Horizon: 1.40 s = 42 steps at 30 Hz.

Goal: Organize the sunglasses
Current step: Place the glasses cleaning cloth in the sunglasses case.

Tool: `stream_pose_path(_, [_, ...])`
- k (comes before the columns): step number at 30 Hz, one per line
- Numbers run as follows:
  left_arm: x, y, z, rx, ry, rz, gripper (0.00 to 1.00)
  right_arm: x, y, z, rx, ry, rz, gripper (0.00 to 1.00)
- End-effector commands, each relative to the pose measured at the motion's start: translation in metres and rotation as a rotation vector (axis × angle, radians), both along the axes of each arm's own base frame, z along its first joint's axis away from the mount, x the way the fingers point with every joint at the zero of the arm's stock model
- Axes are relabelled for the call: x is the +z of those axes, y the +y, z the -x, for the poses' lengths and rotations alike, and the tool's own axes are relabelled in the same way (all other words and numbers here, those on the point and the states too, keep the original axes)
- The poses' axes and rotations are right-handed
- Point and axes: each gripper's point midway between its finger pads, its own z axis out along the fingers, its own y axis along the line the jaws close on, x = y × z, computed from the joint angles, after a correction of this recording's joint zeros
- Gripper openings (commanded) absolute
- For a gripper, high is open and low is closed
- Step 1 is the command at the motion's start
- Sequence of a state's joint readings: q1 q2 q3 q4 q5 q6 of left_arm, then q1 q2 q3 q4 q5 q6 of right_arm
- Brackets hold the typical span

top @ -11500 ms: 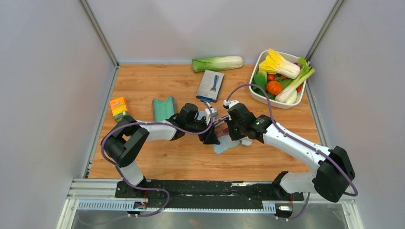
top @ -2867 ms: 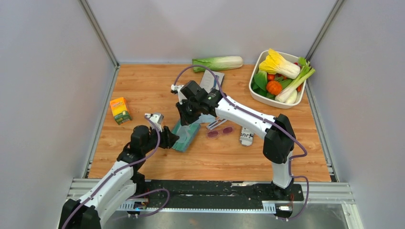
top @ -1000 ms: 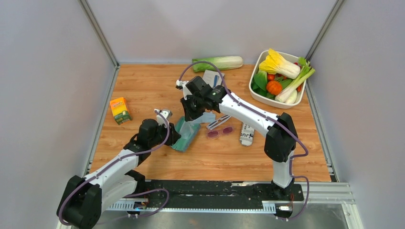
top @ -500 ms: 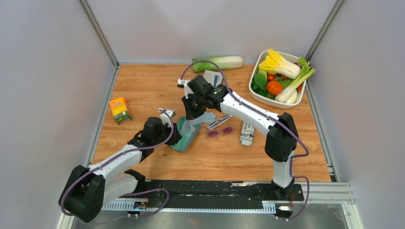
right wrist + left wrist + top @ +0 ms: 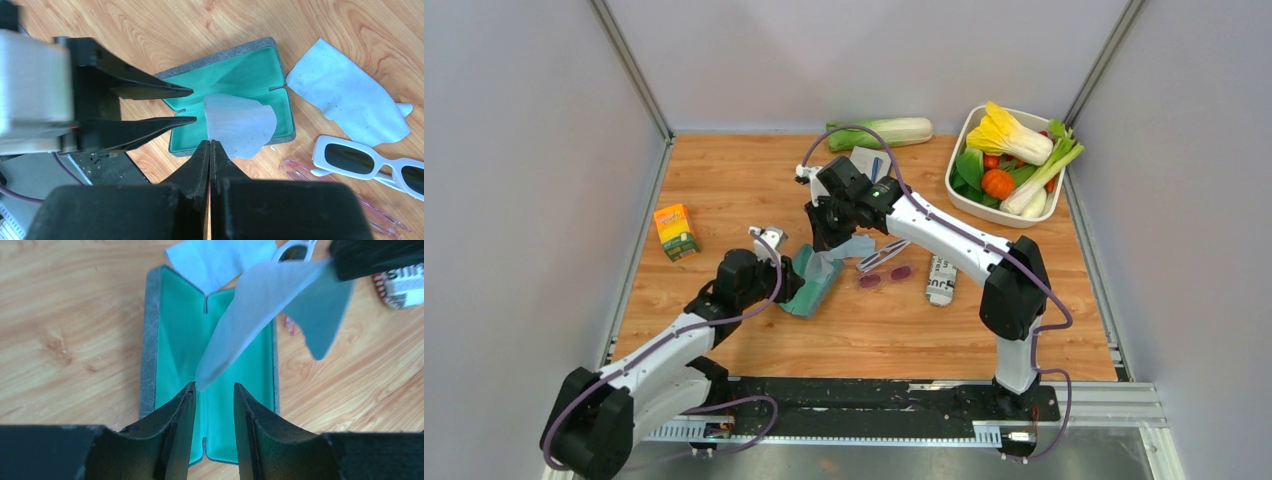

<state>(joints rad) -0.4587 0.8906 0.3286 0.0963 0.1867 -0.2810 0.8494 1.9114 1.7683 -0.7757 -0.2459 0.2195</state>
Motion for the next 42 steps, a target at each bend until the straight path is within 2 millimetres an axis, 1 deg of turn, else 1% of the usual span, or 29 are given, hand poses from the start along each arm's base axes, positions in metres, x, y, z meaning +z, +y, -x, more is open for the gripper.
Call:
stream_pose_path(1, [-0.005,-0.01,-0.007,-0.055,0.019,-0.031,0.42,0.033,0.0,0.003,0.017,-0.044,-0.063,0.0])
stream_pose_path(7, [-0.01,-0.013,-0.013,-0.061,0.029,-0.041,0.42,0.03,-0.001,0.003,0.017,-0.039,-0.059,0.0])
stream_pose_path(16, [-0.007,-0.015,-0.017,-0.072,-0.001,-0.042,0.43,0.03,0.0,0.002,0.02,-0.037,-0.062,0.0])
stream_pose_path(18, [-0.008,-0.015,-0.017,-0.072,0.002,-0.045,0.43,0.03,0.001,0.003,0.021,-0.036,-0.061,0.0])
stream_pose_path(26, [-0.016,-0.017,-0.02,-0.08,0.032,-0.062,0.38,0.03,0.0,0.002,0.019,-0.038,-0.058,0.0])
stream_pose_path(33, [-0.019,-0.018,-0.024,-0.083,0.044,-0.072,0.28,0.03,0.0,0.002,0.019,-0.039,-0.059,0.0])
stream_pose_path(35, [-0.02,-0.019,-0.024,-0.089,0.047,-0.074,0.2,0.03,0.0,0.002,0.018,-0.036,-0.061,0.0])
stream_pose_path(36, [-0.019,-0.02,-0.024,-0.091,0.045,-0.074,0.08,0.03,0.0,0.002,0.018,-0.036,-0.061,0.0])
stream_pose_path(38, [-0.018,-0.02,-0.024,-0.09,0.046,-0.074,0.0,0.03,0.0,0.001,0.015,-0.04,-0.056,0.0])
stream_pose_path(41, [-0.013,-0.016,-0.023,-0.064,0.054,-0.071,0.0,0.026,-0.002,-0.001,0.007,-0.044,-0.045,0.0])
stream_pose_path(42, [-0.008,-0.016,-0.023,-0.06,0.054,-0.066,0.0,0.025,-0.004,-0.003,0.005,-0.045,-0.043,0.0])
